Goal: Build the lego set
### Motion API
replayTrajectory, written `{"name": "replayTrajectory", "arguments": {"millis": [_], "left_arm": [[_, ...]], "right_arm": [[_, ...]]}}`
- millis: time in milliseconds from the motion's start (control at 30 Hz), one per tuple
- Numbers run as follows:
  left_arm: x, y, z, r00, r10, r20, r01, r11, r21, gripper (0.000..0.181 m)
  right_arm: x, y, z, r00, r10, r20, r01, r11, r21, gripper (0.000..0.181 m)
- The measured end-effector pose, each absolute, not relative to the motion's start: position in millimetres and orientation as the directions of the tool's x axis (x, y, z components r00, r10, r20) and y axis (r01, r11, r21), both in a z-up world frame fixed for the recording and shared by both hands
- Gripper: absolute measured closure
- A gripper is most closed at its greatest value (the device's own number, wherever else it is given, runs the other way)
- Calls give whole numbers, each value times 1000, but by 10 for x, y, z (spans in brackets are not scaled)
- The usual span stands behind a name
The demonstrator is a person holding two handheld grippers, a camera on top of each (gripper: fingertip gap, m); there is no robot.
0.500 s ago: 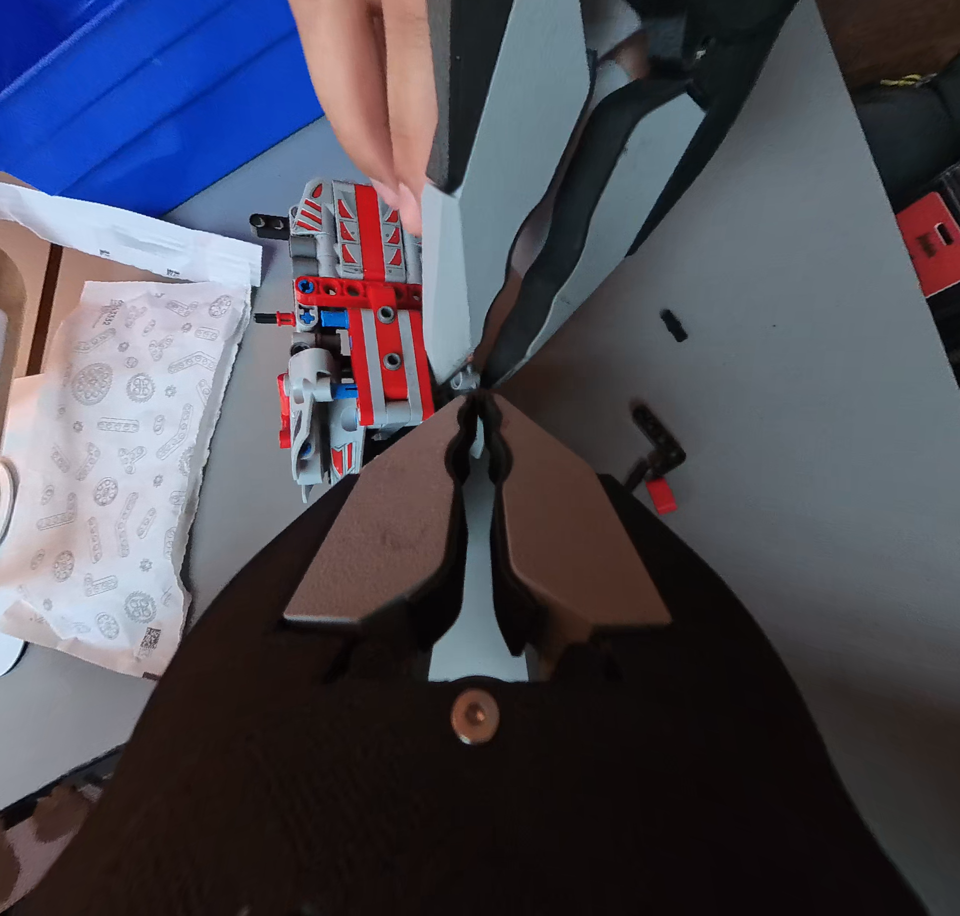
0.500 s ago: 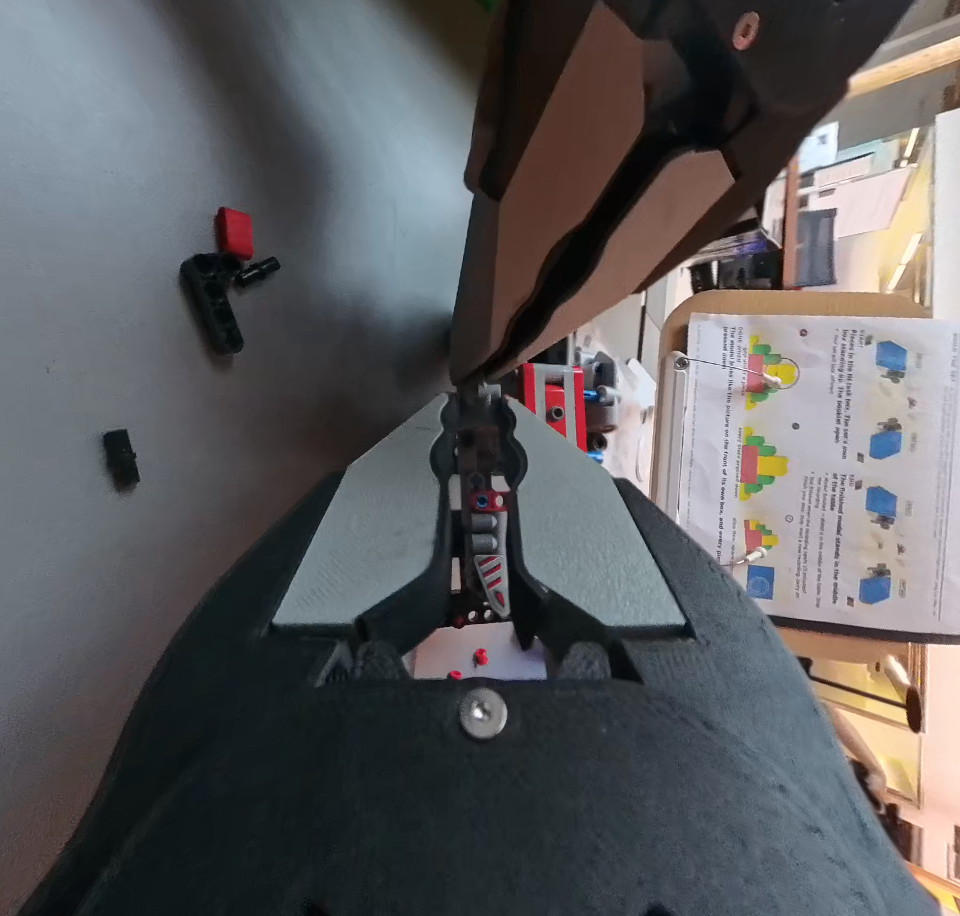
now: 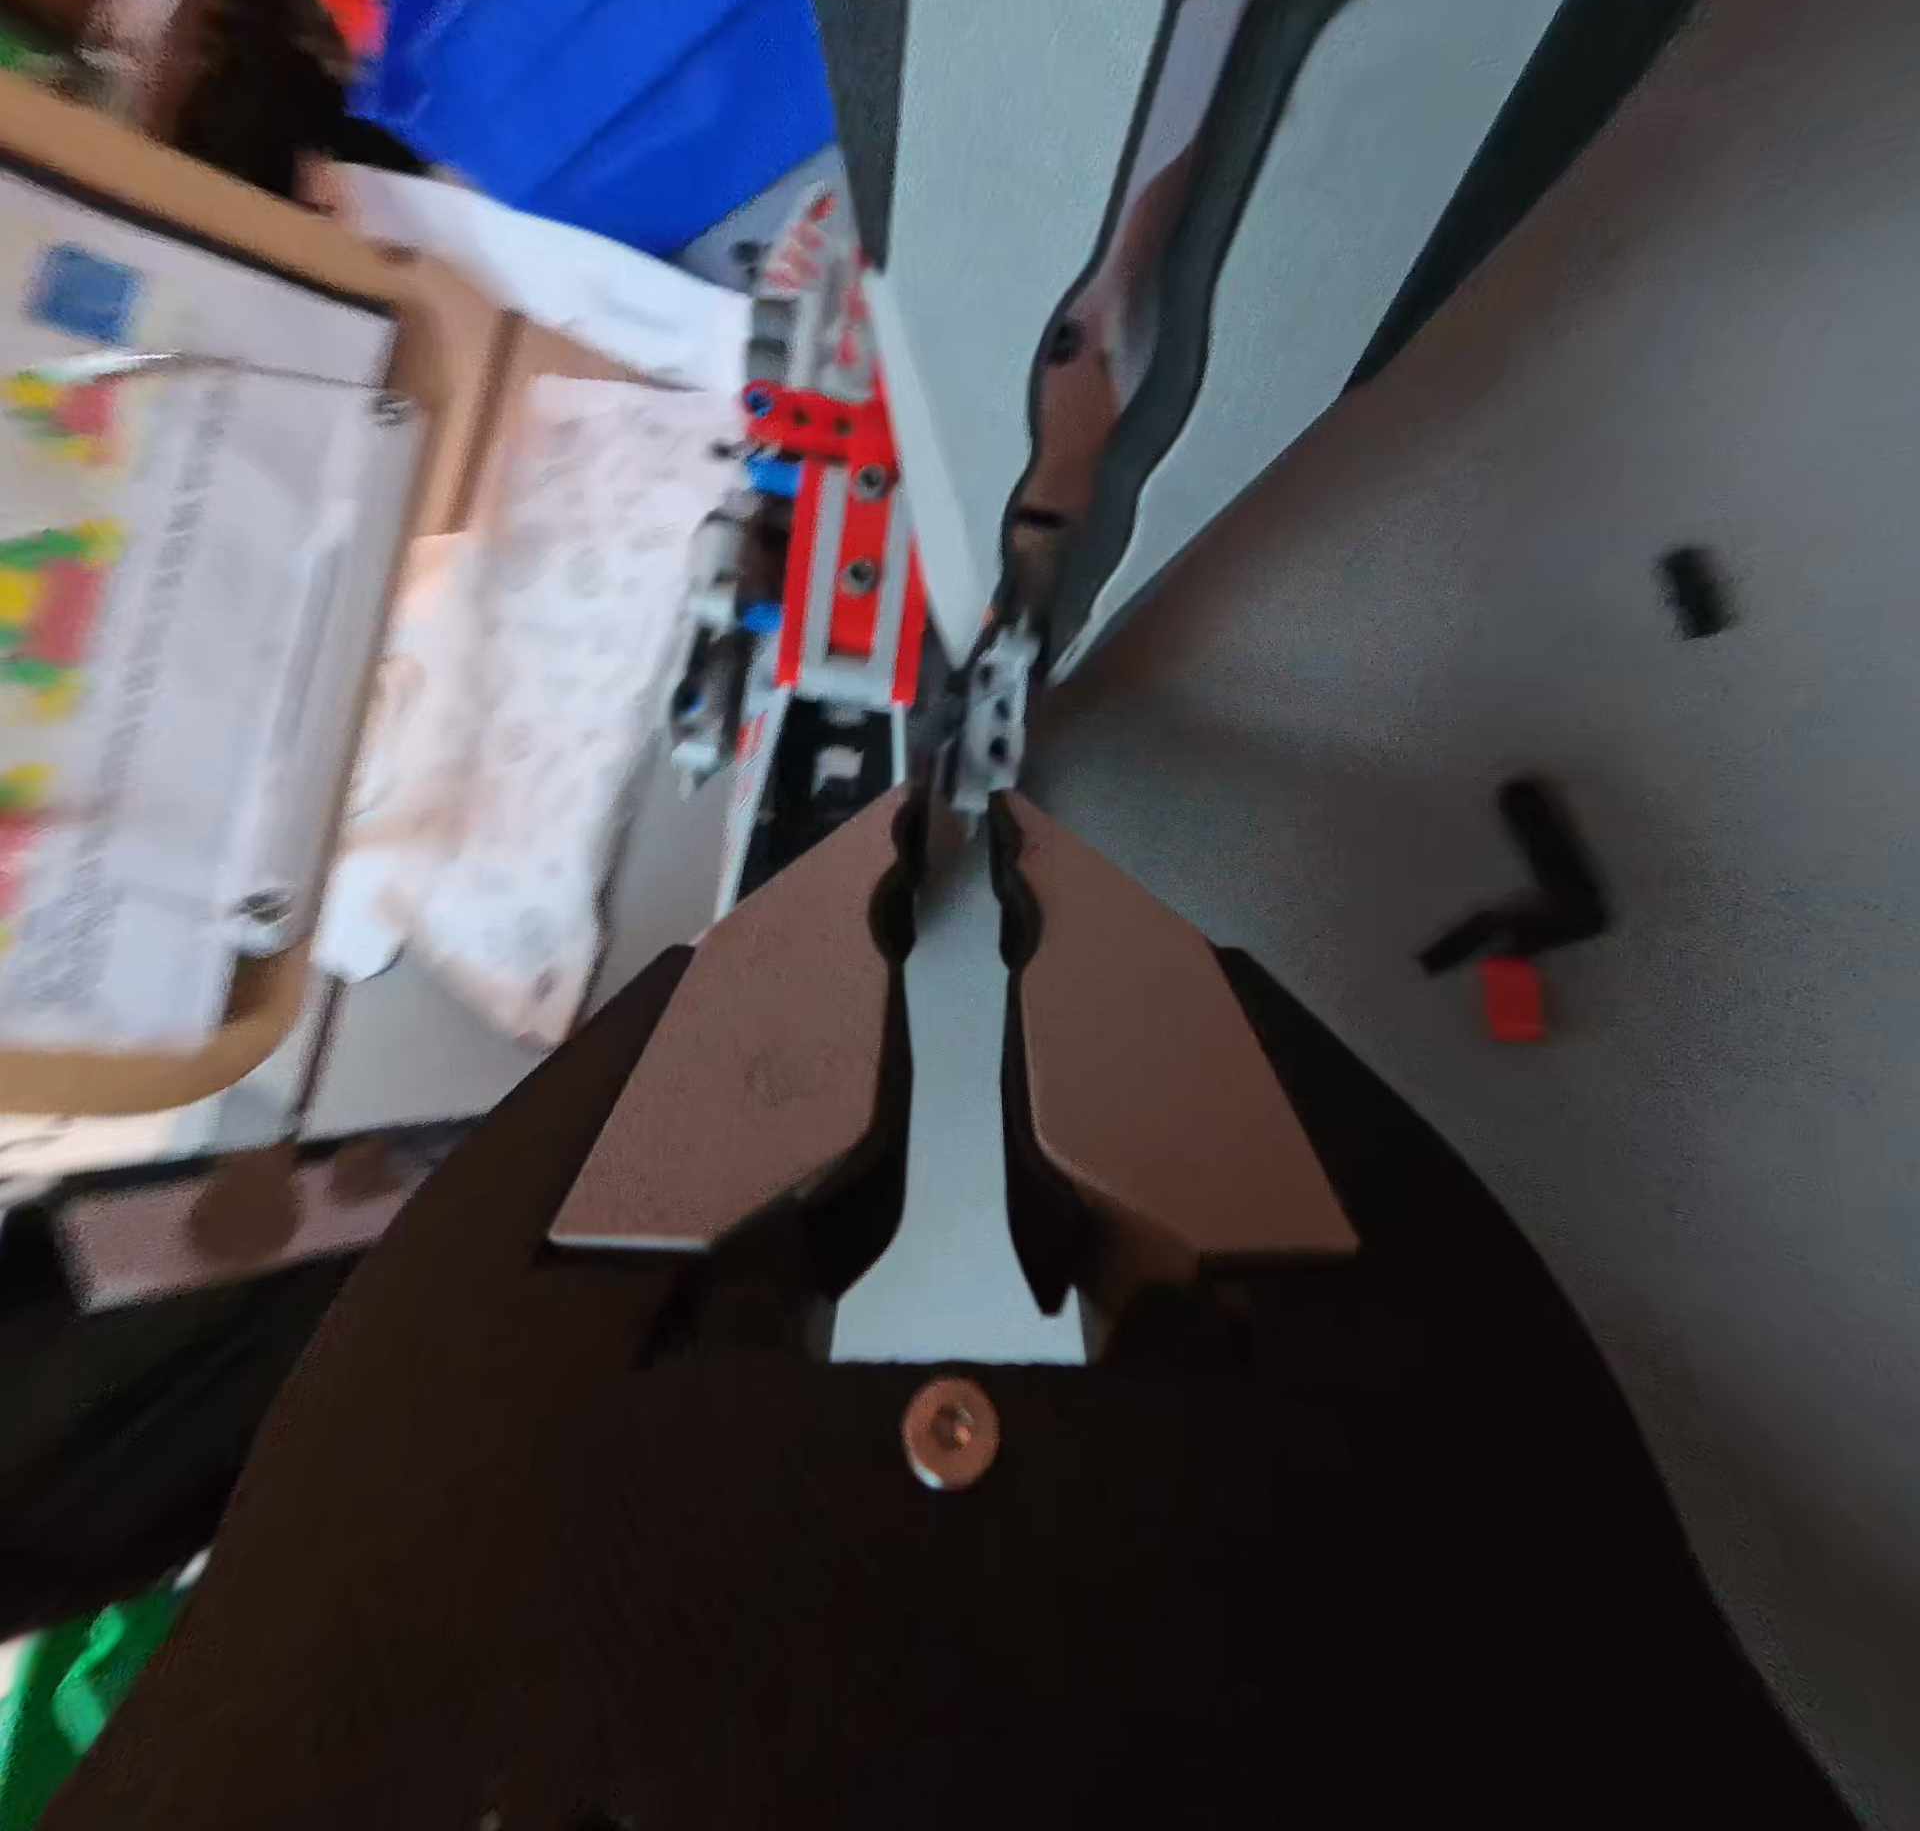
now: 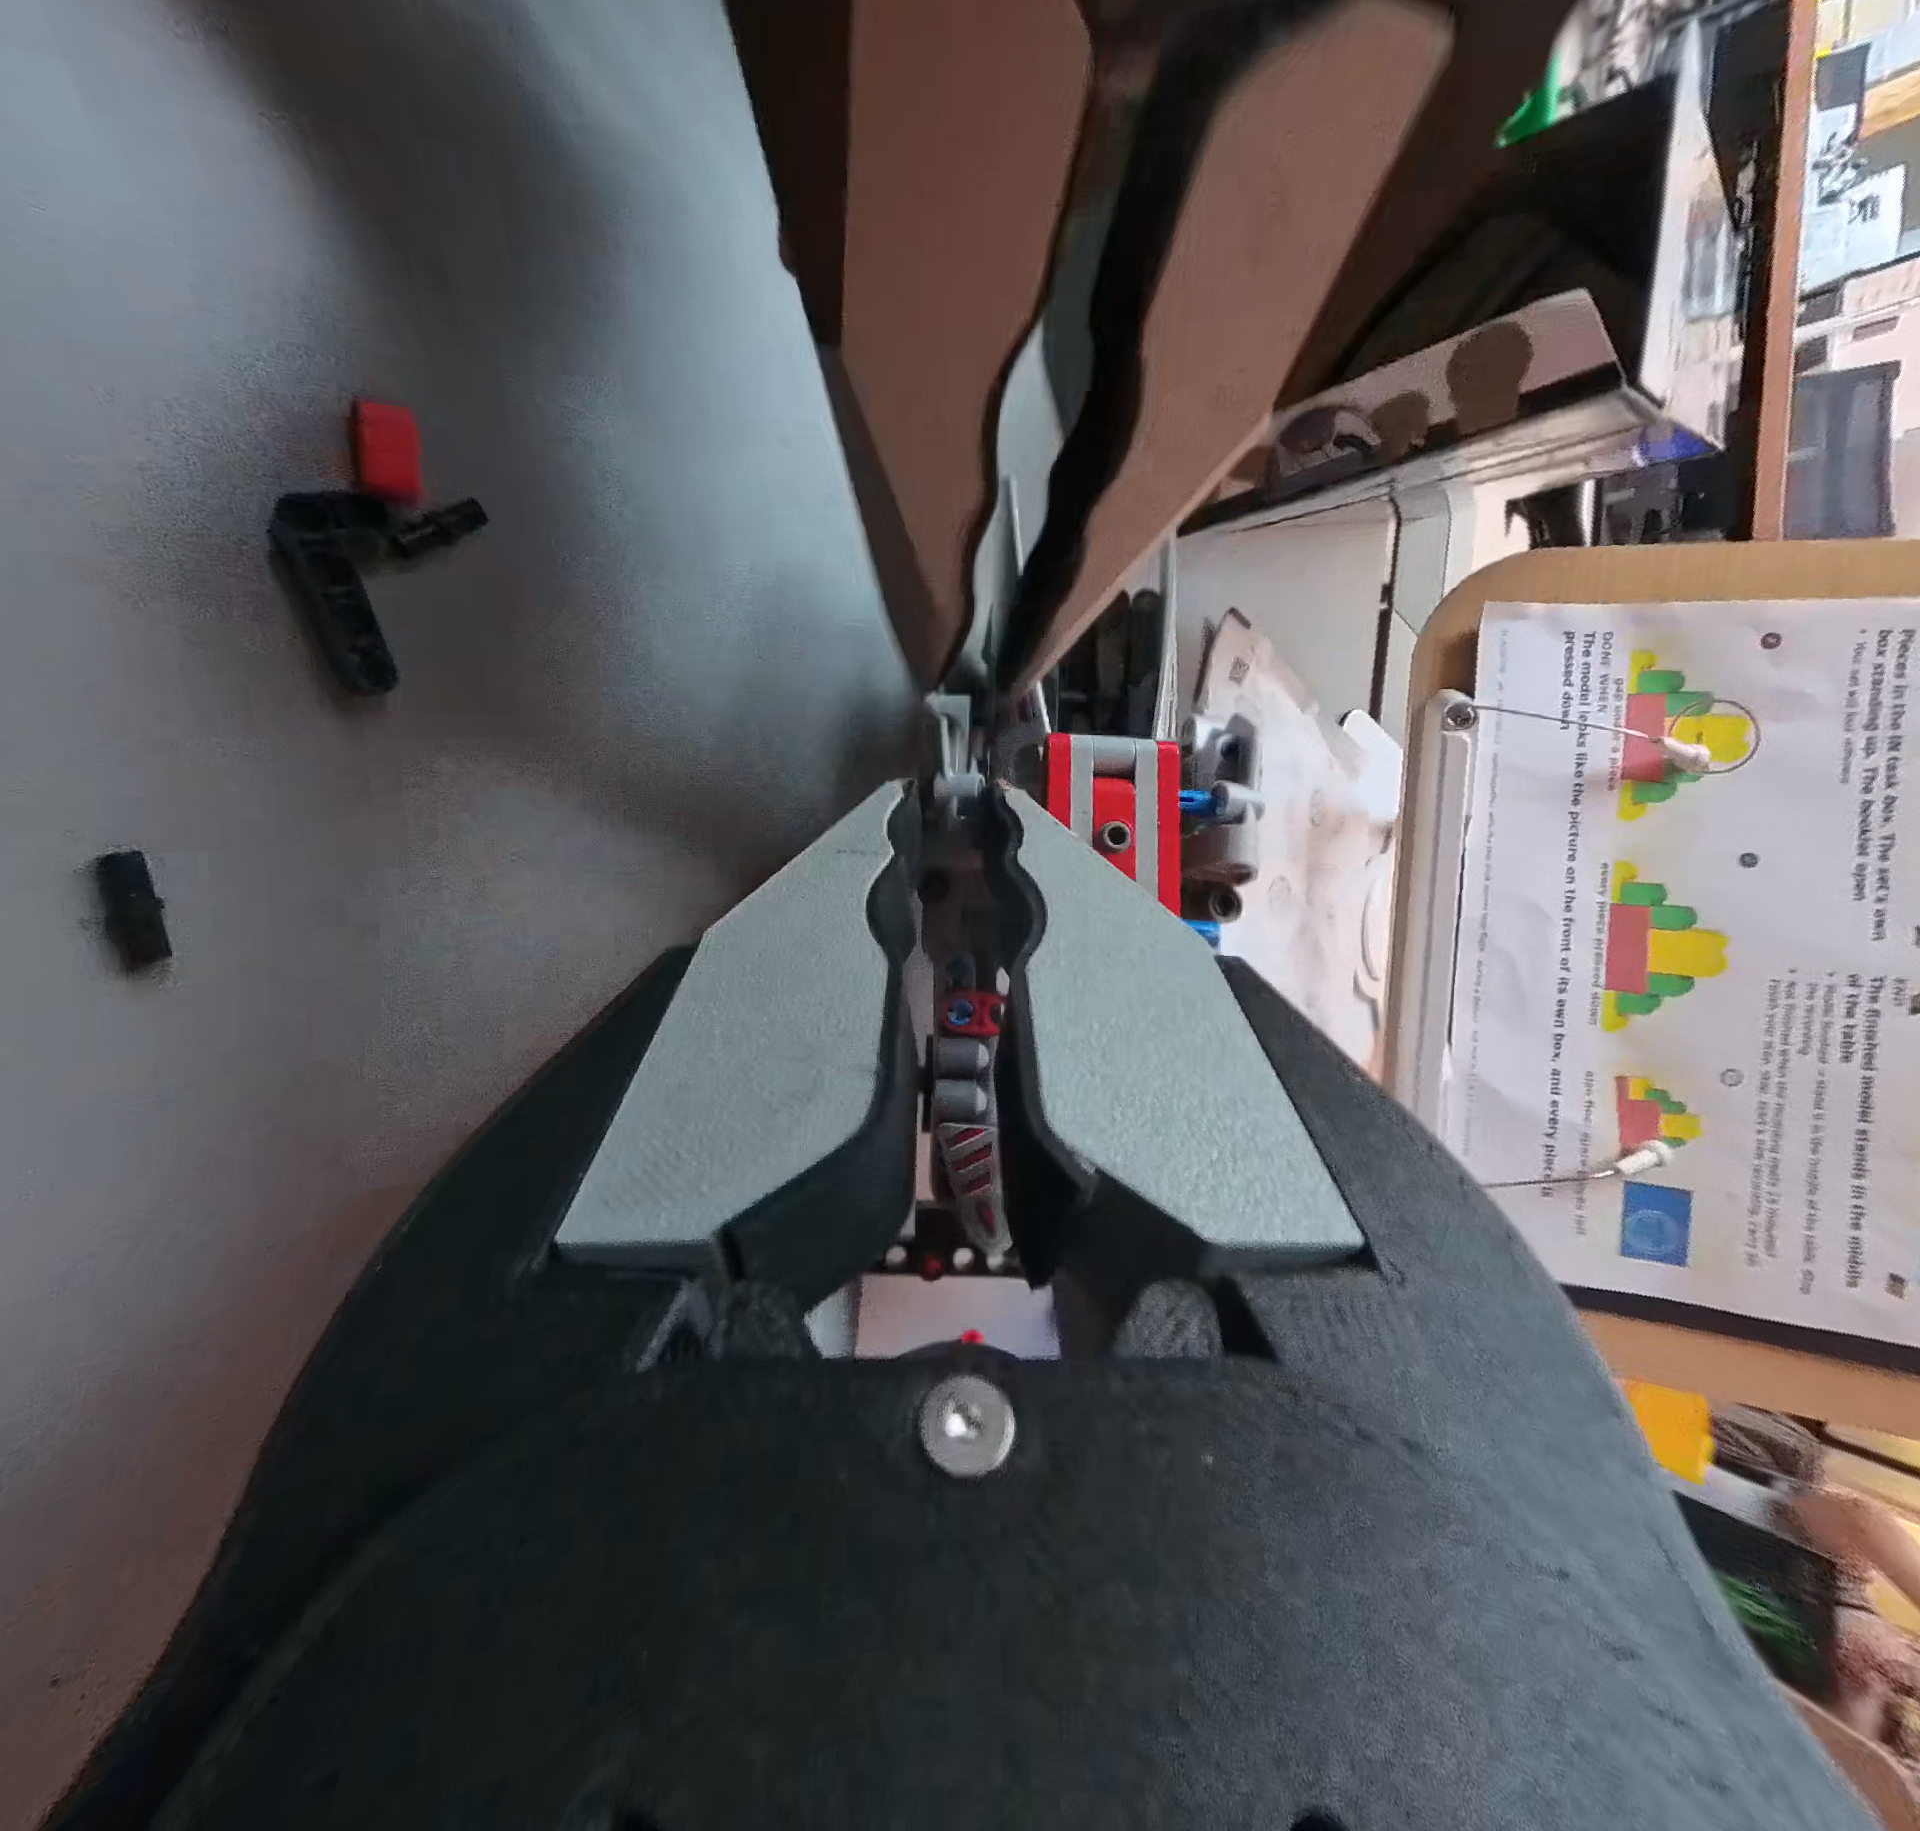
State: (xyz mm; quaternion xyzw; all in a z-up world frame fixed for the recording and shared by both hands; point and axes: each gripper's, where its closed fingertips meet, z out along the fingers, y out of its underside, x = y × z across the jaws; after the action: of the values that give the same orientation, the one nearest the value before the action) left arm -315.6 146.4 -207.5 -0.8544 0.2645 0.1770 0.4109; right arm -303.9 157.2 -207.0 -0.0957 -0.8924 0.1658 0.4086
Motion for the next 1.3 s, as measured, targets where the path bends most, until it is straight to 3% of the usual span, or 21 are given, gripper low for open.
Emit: {"name": "replayTrajectory", "arguments": {"millis": [67,133,167,300,400,533,733,800,833,867,1000,1133,1233,1300], "left_arm": [[-3235,1462,-1991,790,-202,-578,-593,-490,-639,149],[-3359,1531,-1969,792,-114,-599,-565,-508,-650,144],[-3375,1581,-1965,803,-99,-587,-548,-511,-662,126],[-3379,1721,-2017,791,-141,-596,-574,-510,-641,137],[-3390,1753,-2023,713,-196,-673,-668,-482,-567,144],[-3399,1798,-2037,672,-207,-711,-697,-499,-515,143],[-3423,1811,-2049,649,-224,-727,-722,-482,-496,144],[-3624,1776,-2165,599,-203,-774,-717,-567,-406,146],[-3627,1751,-2258,605,-224,-764,-714,-577,-396,154],[-3569,1739,-2283,627,-222,-747,-711,-553,-433,181],[-3528,1689,-2319,671,-192,-716,-678,-551,-487,181],[-3499,1645,-2301,726,-233,-647,-633,-593,-498,181],[-3400,1616,-2305,796,-237,-557,-570,-601,-559,181],[-3318,1598,-2316,845,-232,-482,-511,-615,-600,181]], "right_arm": [[-3043,1604,-2055,-644,346,682,41,906,-421,174],[-3039,1598,-2052,-651,353,672,35,898,-438,175],[-3029,1581,-2049,-660,353,663,30,894,-447,176],[-3029,1643,-2044,-665,360,654,37,891,-453,177],[-2993,1694,-2038,-674,360,645,31,886,-462,177],[-2973,1719,-2023,-691,354,630,17,879,-476,177],[-2929,1675,-1941,-762,412,499,39,799,-601,177],[-2858,1556,-1885,-807,428,407,48,734,-678,177],[-2898,1620,-1953,-795,419,439,54,769,-637,177],[-2921,1680,-2005,-789,419,449,61,782,-621,176],[-2729,1544,-1816,-849,465,251,82,585,-807,176],[-2527,1555,-1442,-850,466,244,16,487,-873,176],[-2538,1825,-1240,-798,569,198,70,413,-908,176],[-2473,1896,-1172,-800,599,32,164,269,-949,176]]}}
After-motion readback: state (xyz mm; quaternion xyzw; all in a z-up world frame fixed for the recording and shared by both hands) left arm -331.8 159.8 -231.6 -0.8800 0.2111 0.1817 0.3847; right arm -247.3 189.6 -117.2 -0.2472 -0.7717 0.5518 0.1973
